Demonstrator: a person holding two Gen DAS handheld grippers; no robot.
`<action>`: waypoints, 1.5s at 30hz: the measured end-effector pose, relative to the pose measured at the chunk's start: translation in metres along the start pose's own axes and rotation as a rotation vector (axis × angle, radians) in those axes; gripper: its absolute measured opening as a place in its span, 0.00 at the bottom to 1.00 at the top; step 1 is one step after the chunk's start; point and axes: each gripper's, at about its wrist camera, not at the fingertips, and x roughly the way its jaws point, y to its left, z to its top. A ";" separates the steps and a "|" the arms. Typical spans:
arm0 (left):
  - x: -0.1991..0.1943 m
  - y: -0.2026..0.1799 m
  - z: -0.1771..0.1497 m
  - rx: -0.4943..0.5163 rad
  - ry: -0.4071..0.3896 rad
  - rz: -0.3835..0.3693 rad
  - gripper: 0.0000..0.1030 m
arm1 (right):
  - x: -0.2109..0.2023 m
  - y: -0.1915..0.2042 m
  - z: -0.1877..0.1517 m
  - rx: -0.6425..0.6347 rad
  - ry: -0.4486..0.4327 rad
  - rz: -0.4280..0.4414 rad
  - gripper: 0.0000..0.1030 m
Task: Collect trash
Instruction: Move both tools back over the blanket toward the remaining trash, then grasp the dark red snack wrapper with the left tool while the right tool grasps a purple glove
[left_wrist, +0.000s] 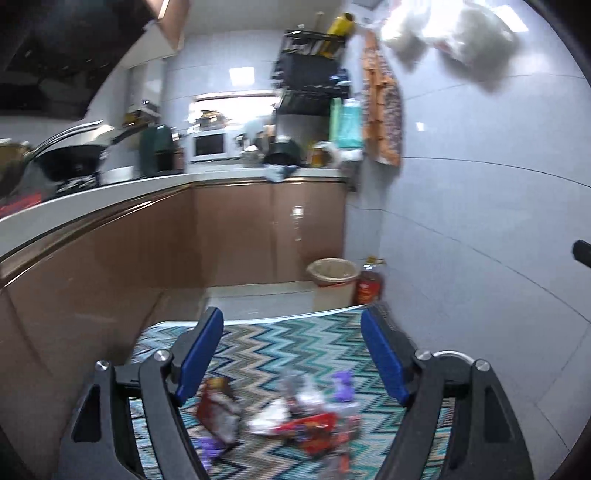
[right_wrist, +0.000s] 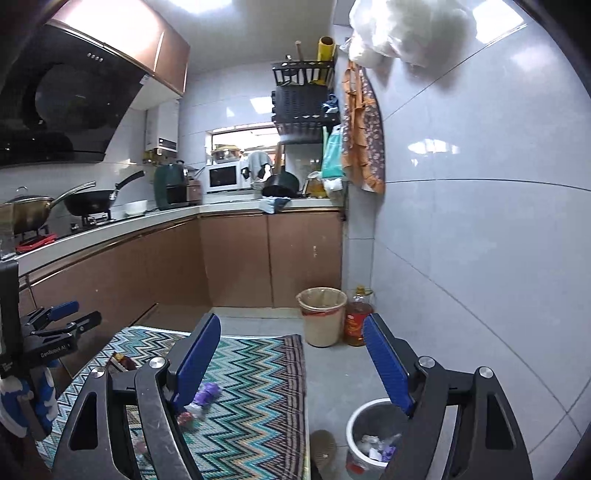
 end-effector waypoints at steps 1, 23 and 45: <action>0.003 0.009 -0.002 -0.004 0.007 0.017 0.74 | 0.007 0.004 0.000 0.003 0.006 0.014 0.76; 0.106 0.095 -0.092 -0.084 0.320 0.018 0.73 | 0.161 0.071 -0.063 0.013 0.342 0.254 0.71; 0.138 0.126 -0.096 -0.255 0.330 -0.121 0.12 | 0.288 0.114 -0.151 0.047 0.691 0.351 0.42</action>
